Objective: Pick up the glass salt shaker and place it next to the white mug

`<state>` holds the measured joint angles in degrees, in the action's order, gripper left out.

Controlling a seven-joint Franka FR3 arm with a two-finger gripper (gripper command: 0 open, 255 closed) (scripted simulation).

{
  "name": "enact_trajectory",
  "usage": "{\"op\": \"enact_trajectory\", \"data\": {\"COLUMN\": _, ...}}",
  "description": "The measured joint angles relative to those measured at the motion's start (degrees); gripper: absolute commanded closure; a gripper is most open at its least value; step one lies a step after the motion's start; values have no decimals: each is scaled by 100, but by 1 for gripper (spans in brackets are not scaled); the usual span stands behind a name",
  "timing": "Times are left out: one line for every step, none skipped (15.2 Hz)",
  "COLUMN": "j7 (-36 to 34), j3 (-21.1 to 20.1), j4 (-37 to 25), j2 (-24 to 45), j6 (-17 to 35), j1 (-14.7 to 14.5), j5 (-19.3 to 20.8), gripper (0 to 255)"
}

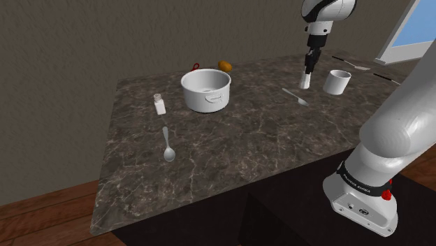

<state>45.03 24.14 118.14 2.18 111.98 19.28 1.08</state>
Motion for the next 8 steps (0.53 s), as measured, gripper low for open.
{"op": "enact_trajectory", "data": {"j7": 13, "j3": 1, "j4": 24, "j2": 49, "j6": 69, "j1": 3, "j5": -21, "gripper": 255}}
{"op": "enact_trajectory", "data": {"j7": 20, "j3": 2, "j4": 76, "j2": 74, "j6": 144, "j1": 6, "j5": -31, "gripper": 255}}
{"op": "enact_trajectory", "data": {"j7": 33, "j3": 3, "j4": 98, "j2": 114, "j6": 203, "j1": 10, "j5": -48, "gripper": 255}}
{"op": "enact_trajectory", "data": {"j7": 39, "j3": 3, "j4": 146, "j2": 141, "j6": 276, "j1": 11, "j5": -59, "gripper": 255}}
{"op": "enact_trajectory", "data": {"j7": 37, "j3": -1, "j4": 205, "j2": 162, "j6": 355, "j1": 9, "j5": -70, "gripper": 255}}
{"op": "enact_trajectory", "data": {"j7": 45, "j3": -3, "j4": 220, "j2": 204, "j6": 408, "j1": 9, "j5": -88, "gripper": 255}}
{"op": "enact_trajectory", "data": {"j7": 51, "j3": -2, "j4": 235, "j2": 218, "j6": 435, "j1": 12, "j5": -94, "gripper": 255}}
{"op": "enact_trajectory", "data": {"j7": 54, "j3": -1, "j4": 241, "j2": 221, "j6": 445, "j1": 13, "j5": -95, "gripper": 255}}
